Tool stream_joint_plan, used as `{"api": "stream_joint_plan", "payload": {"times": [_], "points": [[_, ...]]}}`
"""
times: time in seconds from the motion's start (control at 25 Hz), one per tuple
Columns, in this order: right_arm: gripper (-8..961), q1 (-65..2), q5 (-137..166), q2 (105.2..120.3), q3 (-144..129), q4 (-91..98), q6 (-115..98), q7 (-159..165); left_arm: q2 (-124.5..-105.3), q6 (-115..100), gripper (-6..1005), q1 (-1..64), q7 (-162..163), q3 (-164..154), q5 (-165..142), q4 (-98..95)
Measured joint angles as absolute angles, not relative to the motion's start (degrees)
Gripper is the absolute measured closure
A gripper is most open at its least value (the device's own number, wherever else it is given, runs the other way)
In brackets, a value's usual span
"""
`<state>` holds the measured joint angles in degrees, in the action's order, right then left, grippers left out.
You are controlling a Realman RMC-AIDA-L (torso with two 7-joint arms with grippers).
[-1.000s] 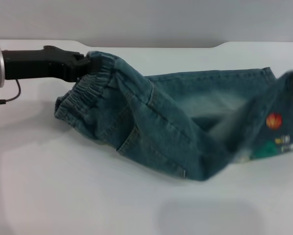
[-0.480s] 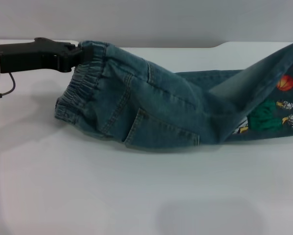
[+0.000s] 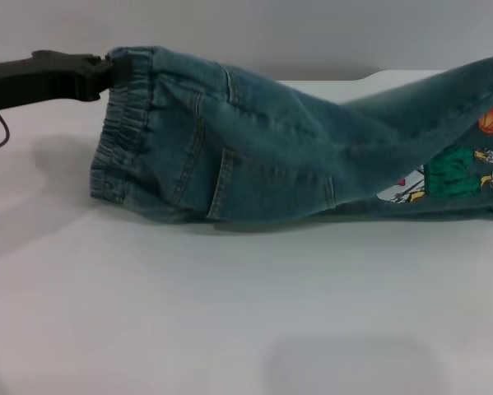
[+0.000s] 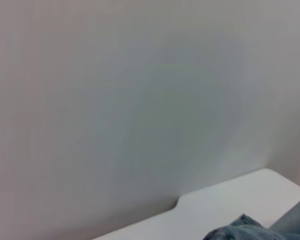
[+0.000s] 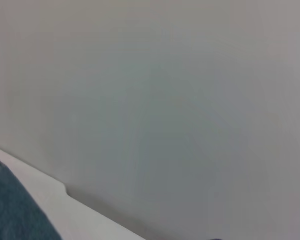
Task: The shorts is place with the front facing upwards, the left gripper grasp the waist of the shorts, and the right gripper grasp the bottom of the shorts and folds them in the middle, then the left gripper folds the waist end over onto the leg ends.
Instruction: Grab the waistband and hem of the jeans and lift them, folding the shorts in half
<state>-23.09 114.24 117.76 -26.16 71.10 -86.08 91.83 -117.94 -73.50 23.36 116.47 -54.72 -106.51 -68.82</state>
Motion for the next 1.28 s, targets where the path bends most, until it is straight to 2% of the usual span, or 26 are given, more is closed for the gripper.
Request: {"api": "stream_joint_plan", "payload": {"times": [0.48,1.28], "points": [[937,-22.6,114.5,116.94,-26.6,66.3,-80.6,90.2,-117.87,-68.8,945,22.7,116.6,-54.6,-104.4,-69.3],[937,-25.5,118.2,117.30,-27.6,60.4,-75.3,87.9,-117.87,-62.5,944,22.5,116.6,-56.1,-104.9,-67.4]]}}
